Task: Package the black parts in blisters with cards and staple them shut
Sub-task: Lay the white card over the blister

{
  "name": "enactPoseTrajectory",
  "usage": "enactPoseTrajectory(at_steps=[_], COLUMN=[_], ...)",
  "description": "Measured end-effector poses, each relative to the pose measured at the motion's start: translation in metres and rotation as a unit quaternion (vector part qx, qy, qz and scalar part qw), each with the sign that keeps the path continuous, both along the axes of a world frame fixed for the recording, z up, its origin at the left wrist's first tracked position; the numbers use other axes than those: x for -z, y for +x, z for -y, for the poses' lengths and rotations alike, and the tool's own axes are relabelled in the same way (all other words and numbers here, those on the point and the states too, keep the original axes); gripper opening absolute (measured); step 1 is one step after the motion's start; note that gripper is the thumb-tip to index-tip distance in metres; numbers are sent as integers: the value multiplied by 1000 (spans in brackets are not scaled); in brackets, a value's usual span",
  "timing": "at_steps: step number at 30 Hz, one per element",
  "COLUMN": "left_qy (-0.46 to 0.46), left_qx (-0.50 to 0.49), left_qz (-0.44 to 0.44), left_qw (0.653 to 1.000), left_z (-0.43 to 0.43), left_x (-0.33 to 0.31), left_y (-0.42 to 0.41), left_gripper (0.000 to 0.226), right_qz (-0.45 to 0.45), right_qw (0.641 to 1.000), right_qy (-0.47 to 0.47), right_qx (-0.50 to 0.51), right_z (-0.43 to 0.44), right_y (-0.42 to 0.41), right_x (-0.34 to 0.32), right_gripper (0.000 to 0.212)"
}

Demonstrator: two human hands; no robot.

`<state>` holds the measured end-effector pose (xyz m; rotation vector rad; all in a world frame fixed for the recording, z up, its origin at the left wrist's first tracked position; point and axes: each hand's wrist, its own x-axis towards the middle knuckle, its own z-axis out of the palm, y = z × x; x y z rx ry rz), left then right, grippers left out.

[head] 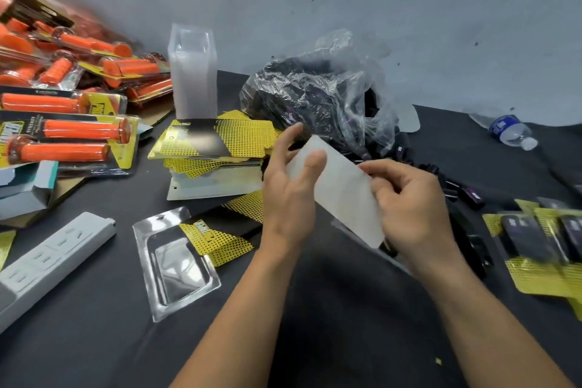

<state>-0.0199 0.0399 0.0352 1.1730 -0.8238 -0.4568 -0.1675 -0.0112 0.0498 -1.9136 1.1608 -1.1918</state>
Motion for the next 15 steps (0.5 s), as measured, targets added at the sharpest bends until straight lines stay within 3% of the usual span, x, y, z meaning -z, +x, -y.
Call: enactPoseTrajectory(at_steps=[2,4,7,9,11,15], left_qy=[65,116,126,119,114,149], left_qx=[68,72,111,149,126,70], left_qz=[-10,-8,-13,-31,20,268], left_qw=[996,991,986,981,985,949], left_z=[5,10,14,15,15,14], left_x=[1,6,16,19,21,30], left_y=[-9,-19,-37,-50,-54,-45], left_gripper=[37,33,34,27,17,17], right_qz=[-52,-106,-236,-267,-224,-34], right_qw=[998,994,972,963,974,997], right_qy=[19,24,15,-24,-23,70], right_qx=[-4,-9,-17,-1,21,17], right_z=[-1,-12,-31,-37,-41,-45], right_y=[-29,-54,-77,-92,-110,-144], right_x=[-3,-5,2,10,18,30], right_gripper=[34,34,53,53,55,44])
